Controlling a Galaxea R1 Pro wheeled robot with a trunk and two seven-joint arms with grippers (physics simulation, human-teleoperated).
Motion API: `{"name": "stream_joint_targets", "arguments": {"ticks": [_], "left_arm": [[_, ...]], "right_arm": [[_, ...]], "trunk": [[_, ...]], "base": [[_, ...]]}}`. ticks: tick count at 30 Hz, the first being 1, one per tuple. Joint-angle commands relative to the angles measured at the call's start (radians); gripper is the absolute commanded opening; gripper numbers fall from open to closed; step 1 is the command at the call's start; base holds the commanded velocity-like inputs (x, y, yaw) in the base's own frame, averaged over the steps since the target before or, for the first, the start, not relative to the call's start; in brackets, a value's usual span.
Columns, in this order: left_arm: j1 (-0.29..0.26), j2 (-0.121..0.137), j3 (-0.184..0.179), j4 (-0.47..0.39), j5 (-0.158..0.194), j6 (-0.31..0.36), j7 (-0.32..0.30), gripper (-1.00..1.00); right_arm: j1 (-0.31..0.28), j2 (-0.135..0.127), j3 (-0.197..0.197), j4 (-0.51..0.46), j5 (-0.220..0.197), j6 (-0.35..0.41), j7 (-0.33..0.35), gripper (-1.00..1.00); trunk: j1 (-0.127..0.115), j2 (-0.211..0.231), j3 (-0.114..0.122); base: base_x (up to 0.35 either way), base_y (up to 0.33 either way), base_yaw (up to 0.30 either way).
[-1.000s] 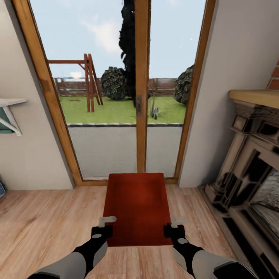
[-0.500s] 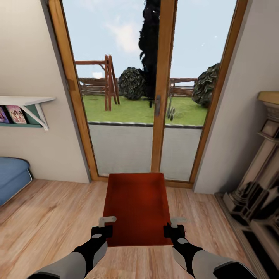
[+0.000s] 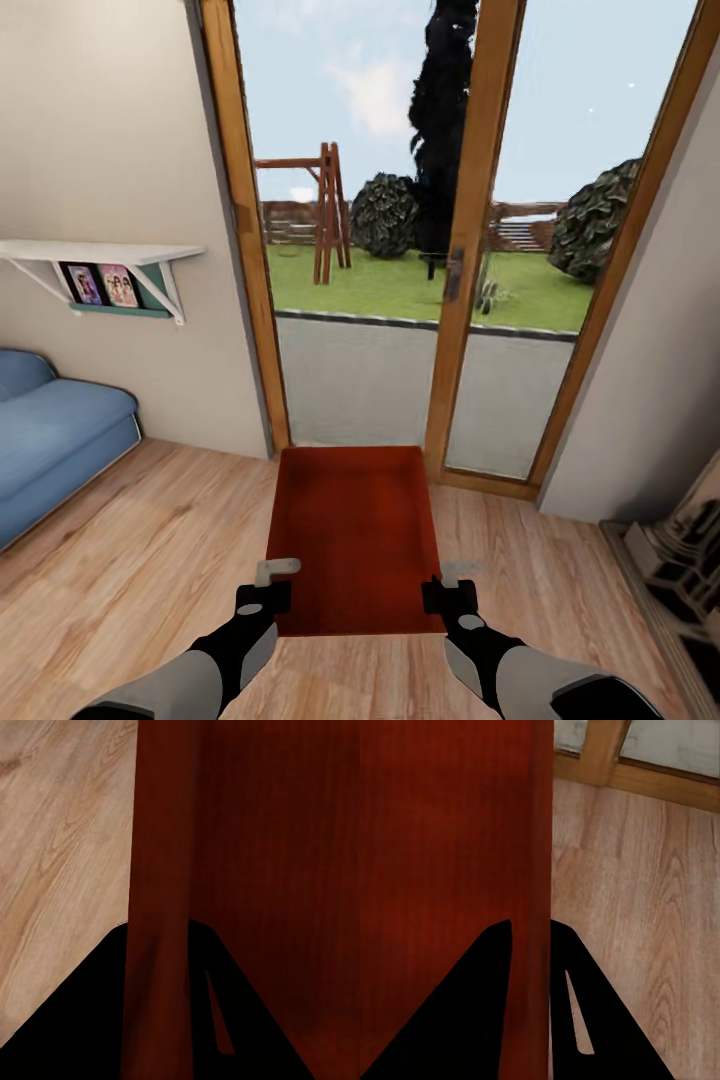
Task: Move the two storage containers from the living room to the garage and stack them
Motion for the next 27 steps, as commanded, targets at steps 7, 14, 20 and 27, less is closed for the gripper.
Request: {"name": "stream_joint_targets", "arguments": {"ticks": [7, 14, 20, 27], "left_arm": [[-0.002, 0.0, 0.045, -0.001, 0.022, 0.0, 0.001, -1.0], [-0.002, 0.0, 0.045, -0.001, 0.022, 0.0, 0.001, -1.0], [-0.002, 0.001, 0.045, -0.001, 0.022, 0.0, 0.001, -1.0], [-0.002, 0.001, 0.045, -0.002, 0.022, 0.0, 0.001, -1.0]], "right_arm": [[-0.001, -0.004, -0.008, 0.003, -0.026, -0.009, -0.005, -1.0], [-0.001, -0.004, -0.008, 0.003, -0.026, -0.009, -0.005, -1.0], [-0.001, -0.004, -0.008, 0.003, -0.026, -0.009, -0.005, -1.0], [-0.001, -0.004, -0.008, 0.003, -0.026, -0.009, -0.005, -1.0]], "trunk": [[0.0, -0.001, -0.001], [0.0, -0.001, -0.001], [0.0, -0.001, -0.001], [0.0, -0.001, -0.001]], "base": [[-0.223, -0.188, 0.28], [-0.228, -0.195, 0.28], [-0.214, -0.19, 0.28], [-0.039, -0.037, 0.28]]}}
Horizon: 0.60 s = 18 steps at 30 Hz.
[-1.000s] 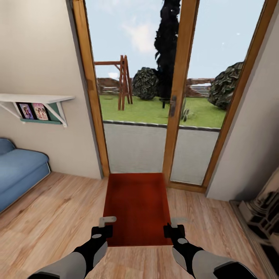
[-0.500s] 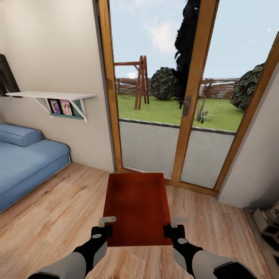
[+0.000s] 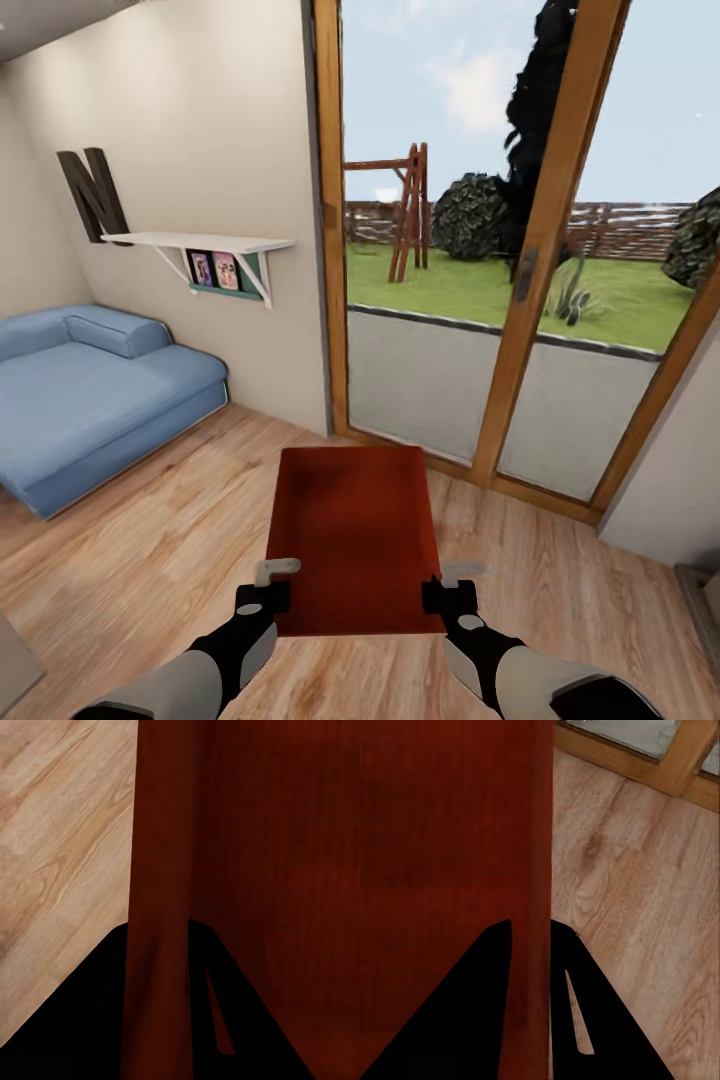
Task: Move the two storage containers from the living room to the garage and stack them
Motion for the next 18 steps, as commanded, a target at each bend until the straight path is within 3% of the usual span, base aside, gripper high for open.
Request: {"name": "stream_joint_targets", "arguments": {"ticks": [1, 18], "left_arm": [[-0.002, 0.0, 0.045, -0.001, 0.023, 0.0, 0.003, -1.0], [-0.002, 0.0, 0.045, -0.002, 0.023, 0.0, 0.003, -1.0]], "right_arm": [[-0.001, -0.005, -0.012, 0.003, -0.02, -0.008, -0.004, -1.0], [-0.001, -0.005, -0.012, 0.003, -0.02, -0.008, -0.004, -1.0]], "trunk": [[0.0, -0.001, -0.001], [0.0, -0.001, -0.001]], "base": [[-0.003, -0.003, 0.28], [0.0, 0.0, 0.28]]}}
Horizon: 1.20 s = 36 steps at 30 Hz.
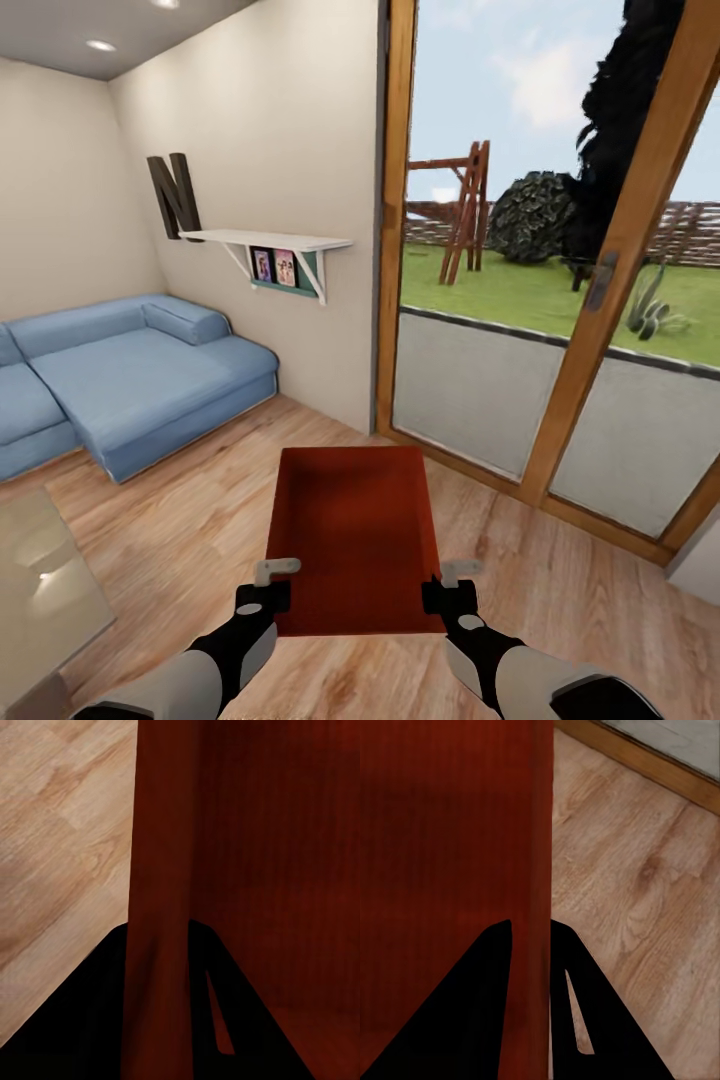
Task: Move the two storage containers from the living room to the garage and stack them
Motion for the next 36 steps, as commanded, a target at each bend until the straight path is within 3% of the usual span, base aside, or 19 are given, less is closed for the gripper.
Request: {"name": "stream_joint_targets", "arguments": {"ticks": [1, 15, 28, 29, 32, 33, 36], "left_arm": [[-0.002, 0.0, 0.044, -0.002, 0.023, 0.0, 0.003, -1.0], [-0.002, 0.0, 0.044, -0.002, 0.025, 0.0, 0.003, -1.0], [-0.002, 0.0, 0.046, -0.002, 0.025, 0.0, 0.003, -1.0], [-0.002, 0.002, 0.0, -0.002, 0.013, -0.001, 0.002, -1.0], [-0.002, 0.003, -0.057, 0.001, 0.044, -0.003, 0.002, -1.0], [-0.002, 0.004, -0.065, 0.002, 0.032, -0.004, 0.003, -1.0], [-0.002, 0.013, -0.042, 0.003, 0.019, -0.005, -0.001, -1.0]], "right_arm": [[-0.001, -0.005, -0.011, 0.003, -0.021, -0.008, -0.004, -1.0], [-0.001, -0.005, -0.011, 0.003, -0.021, -0.008, -0.004, -1.0], [-0.001, -0.005, -0.011, 0.003, -0.021, -0.009, -0.004, -1.0], [0.005, -0.005, 0.004, 0.001, -0.018, -0.013, -0.004, -1.0], [0.015, 0.002, 0.005, 0.001, -0.026, -0.032, -0.004, -1.0], [0.014, 0.005, 0.014, 0.002, -0.04, -0.031, -0.004, -1.0], [0.016, 0.002, 0.073, 0.001, -0.102, -0.033, -0.004, -1.0]], "trunk": [[0.0, -0.001, -0.001], [0.0, -0.001, -0.001], [0.0, -0.001, -0.001], [0.0, -0.001, -0.001], [0.0, -0.001, -0.001], [0.0, -0.001, -0.001], [0.0, -0.001, -0.001]], "base": [[0.0, 0.0, 0.28], [0.0, 0.0, 0.272], [0.0, 0.0, 0.029], [0.0, 0.0, 0.0], [0.0, 0.0, 0.0], [0.0, 0.0, 0.0], [0.0, 0.0, 0.0]]}}
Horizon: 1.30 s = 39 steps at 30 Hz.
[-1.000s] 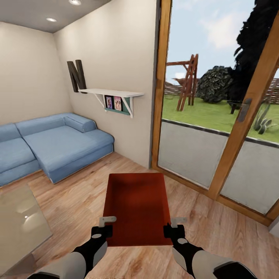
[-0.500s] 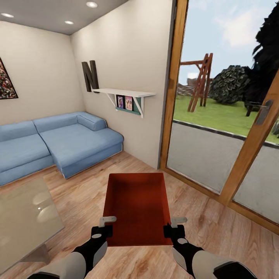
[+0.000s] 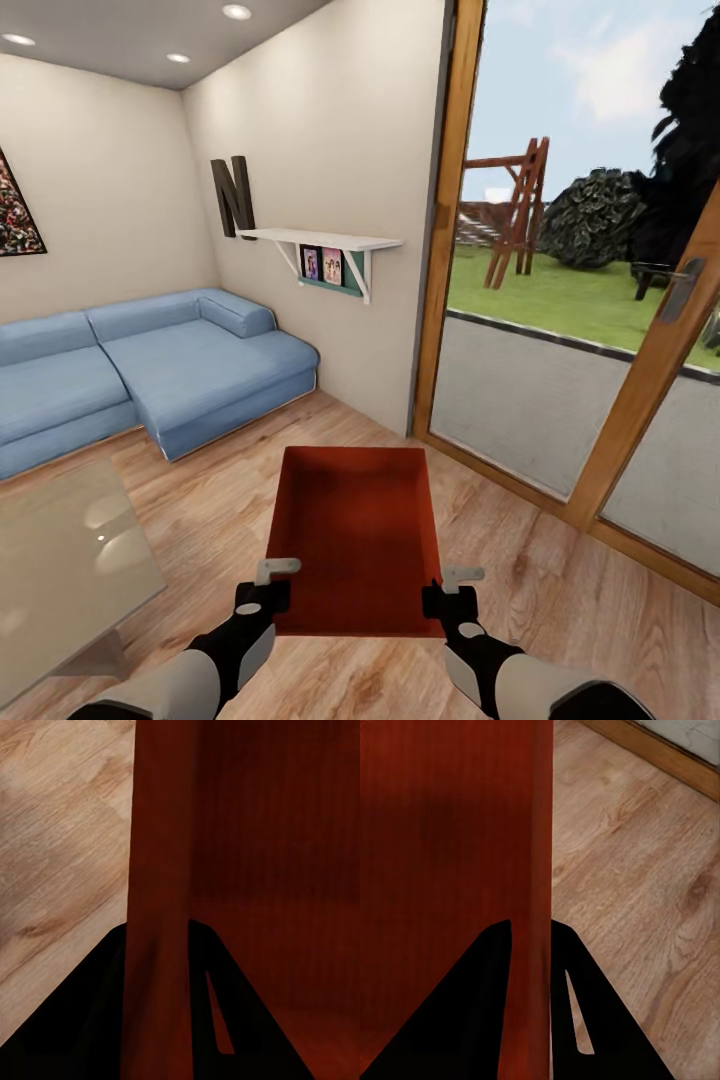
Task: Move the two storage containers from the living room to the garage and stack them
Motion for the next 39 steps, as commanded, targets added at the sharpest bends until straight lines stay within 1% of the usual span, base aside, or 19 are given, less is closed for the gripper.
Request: {"name": "stream_joint_targets", "arguments": {"ticks": [1, 8, 15, 18, 20, 21, 39], "left_arm": [[-0.001, 0.006, -0.003, 0.002, 0.015, -0.001, 0.009, -1.0], [-0.001, 0.005, 0.011, 0.002, 0.0, -0.002, 0.009, -1.0], [-0.001, 0.003, 0.037, 0.002, -0.027, -0.002, 0.007, -1.0], [-0.001, 0.002, 0.038, 0.002, -0.04, -0.002, 0.006, -1.0], [-0.001, 0.002, 0.045, 0.002, -0.049, -0.002, 0.005, -1.0], [-0.001, 0.011, 0.038, 0.002, 0.014, -0.002, 0.009, -1.0], [-0.001, 0.012, 0.039, 0.002, 0.015, -0.001, 0.009, -1.0]], "right_arm": [[-0.001, -0.005, 0.003, -0.001, -0.003, -0.003, 0.0, -1.0], [-0.001, -0.004, 0.108, -0.001, -0.109, -0.007, 0.0, -1.0], [-0.001, -0.003, 0.189, -0.001, -0.191, -0.009, 0.0, -1.0], [-0.001, -0.003, 0.222, -0.001, -0.223, -0.009, 0.0, -1.0], [-0.001, -0.002, 0.242, -0.001, -0.244, -0.009, 0.0, -1.0], [-0.001, -0.009, -0.093, -0.001, 0.099, -0.009, 0.0, -1.0], [-0.001, -0.008, -0.093, -0.001, 0.099, -0.009, 0.0, -1.0]], "trunk": [[0.0, -0.001, -0.001], [0.0, -0.001, -0.001], [0.0, -0.001, -0.001], [0.0, -0.001, -0.001], [0.0, -0.001, -0.001], [0.0, -0.001, -0.001], [0.0, -0.001, -0.001]], "base": [[0.0, 0.0, 0.0], [0.0, 0.0, 0.016], [0.0, 0.0, 0.254], [0.0, 0.0, 0.297], [0.0, 0.0, 0.299], [0.0, 0.0, 0.3], [0.0, 0.0, 0.3]]}}
